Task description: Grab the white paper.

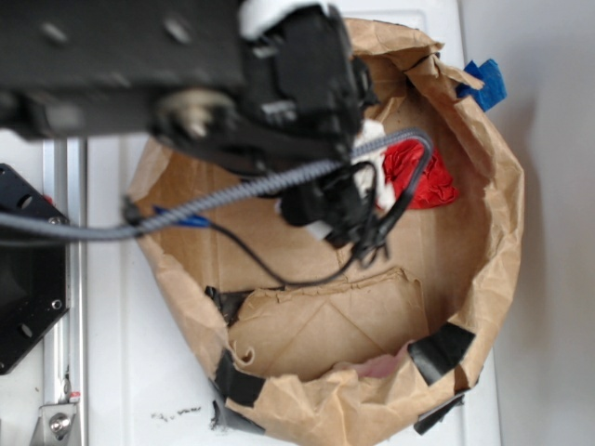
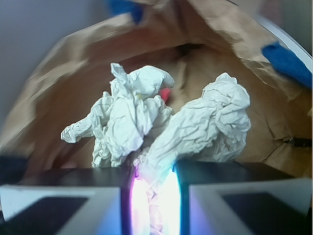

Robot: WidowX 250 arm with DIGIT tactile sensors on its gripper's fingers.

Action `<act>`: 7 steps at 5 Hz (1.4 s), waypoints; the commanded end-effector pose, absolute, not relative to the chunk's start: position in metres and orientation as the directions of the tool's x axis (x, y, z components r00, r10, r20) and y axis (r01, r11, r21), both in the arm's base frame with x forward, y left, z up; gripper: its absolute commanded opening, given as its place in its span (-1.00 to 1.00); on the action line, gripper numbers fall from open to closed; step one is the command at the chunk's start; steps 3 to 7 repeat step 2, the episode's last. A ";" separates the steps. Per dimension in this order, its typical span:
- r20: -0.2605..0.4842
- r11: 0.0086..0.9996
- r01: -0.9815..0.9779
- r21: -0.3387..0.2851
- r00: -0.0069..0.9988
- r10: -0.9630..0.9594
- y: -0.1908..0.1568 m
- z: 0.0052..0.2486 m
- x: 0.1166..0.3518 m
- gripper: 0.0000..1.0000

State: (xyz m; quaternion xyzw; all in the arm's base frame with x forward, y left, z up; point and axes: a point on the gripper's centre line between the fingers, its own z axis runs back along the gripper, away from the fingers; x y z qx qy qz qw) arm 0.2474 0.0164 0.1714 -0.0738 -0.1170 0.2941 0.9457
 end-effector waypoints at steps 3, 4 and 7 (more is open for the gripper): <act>0.177 0.877 -0.419 -0.237 0.869 0.463 0.038 0.197 0.242 -1.00; 0.177 0.877 -0.419 -0.237 0.869 0.463 0.038 0.197 0.242 -1.00; 0.177 0.877 -0.419 -0.237 0.869 0.463 0.038 0.197 0.242 -1.00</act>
